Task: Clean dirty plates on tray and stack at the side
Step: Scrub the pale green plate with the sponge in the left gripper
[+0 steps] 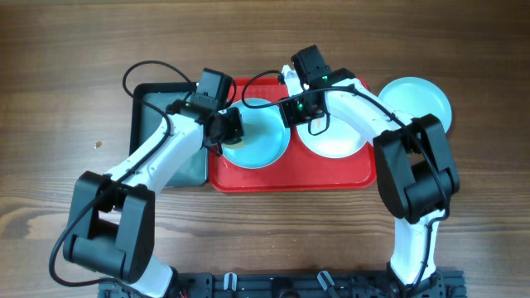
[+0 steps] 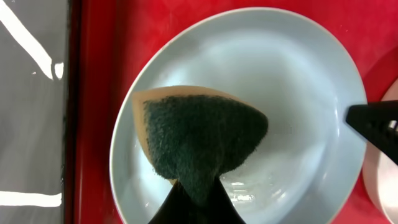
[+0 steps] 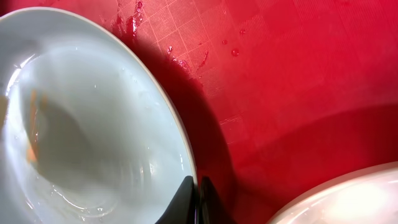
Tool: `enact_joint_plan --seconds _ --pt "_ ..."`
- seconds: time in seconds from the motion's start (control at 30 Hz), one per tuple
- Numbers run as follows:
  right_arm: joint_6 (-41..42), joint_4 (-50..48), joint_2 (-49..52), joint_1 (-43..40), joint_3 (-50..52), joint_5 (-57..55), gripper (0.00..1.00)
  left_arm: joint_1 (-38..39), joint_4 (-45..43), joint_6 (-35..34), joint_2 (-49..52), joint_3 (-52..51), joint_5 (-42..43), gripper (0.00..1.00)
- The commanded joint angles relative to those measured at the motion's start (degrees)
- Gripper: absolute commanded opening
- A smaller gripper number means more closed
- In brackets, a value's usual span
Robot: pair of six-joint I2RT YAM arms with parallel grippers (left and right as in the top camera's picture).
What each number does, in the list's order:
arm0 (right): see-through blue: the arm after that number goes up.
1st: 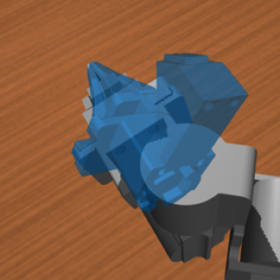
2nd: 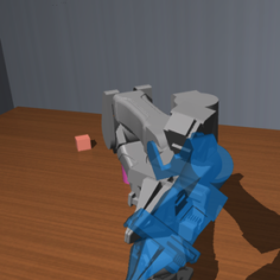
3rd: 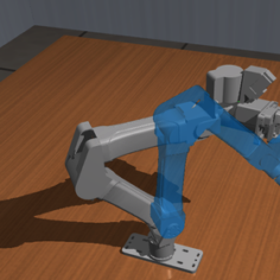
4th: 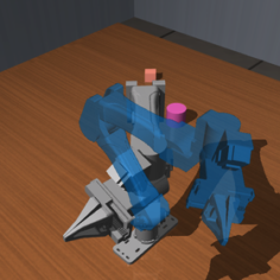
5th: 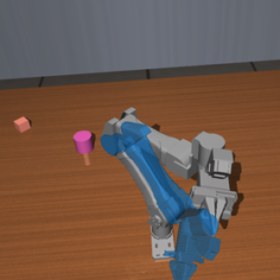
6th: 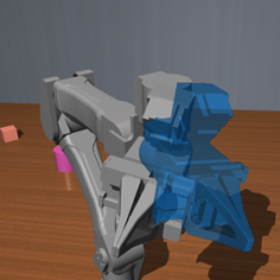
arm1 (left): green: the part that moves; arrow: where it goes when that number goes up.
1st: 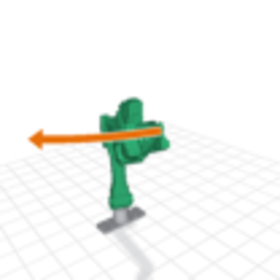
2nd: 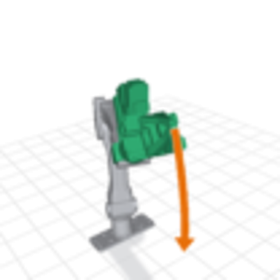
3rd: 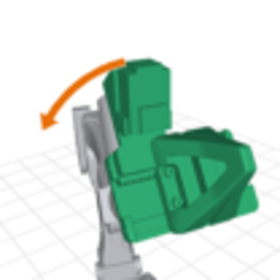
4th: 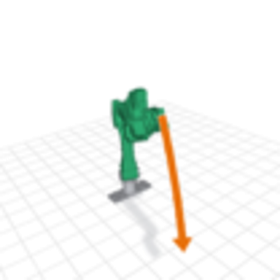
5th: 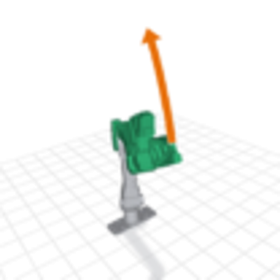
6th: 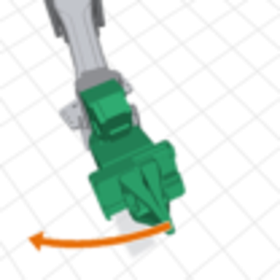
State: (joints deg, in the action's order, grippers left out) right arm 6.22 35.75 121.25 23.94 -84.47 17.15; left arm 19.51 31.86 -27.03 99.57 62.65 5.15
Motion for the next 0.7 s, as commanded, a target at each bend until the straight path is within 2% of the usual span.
enact_joint_plan --seconds 0.0,0.13,0.33,0.5,0.67 --pt "0.4 0.1 1.2 0.0 0.6 1.0 0.04 0.3 -3.3 1.3 0.7 -3.1 -1.0 0.04" --pt "0.4 0.2 1.2 0.0 0.6 1.0 0.05 0.3 -4.5 1.3 1.3 -3.6 -1.0 0.04" --pt "0.4 0.2 1.2 0.0 0.6 1.0 0.04 0.3 -6.7 1.1 8.1 -3.6 -0.2 0.04" --pt "0.2 0.1 1.2 0.0 0.6 4.4 0.04 0.2 -7.3 1.1 10.5 -3.6 11.0 0.04" --pt "0.2 0.1 1.2 0.0 0.6 4.3 0.05 0.0 -11.9 1.1 10.5 -3.6 26.4 0.04"
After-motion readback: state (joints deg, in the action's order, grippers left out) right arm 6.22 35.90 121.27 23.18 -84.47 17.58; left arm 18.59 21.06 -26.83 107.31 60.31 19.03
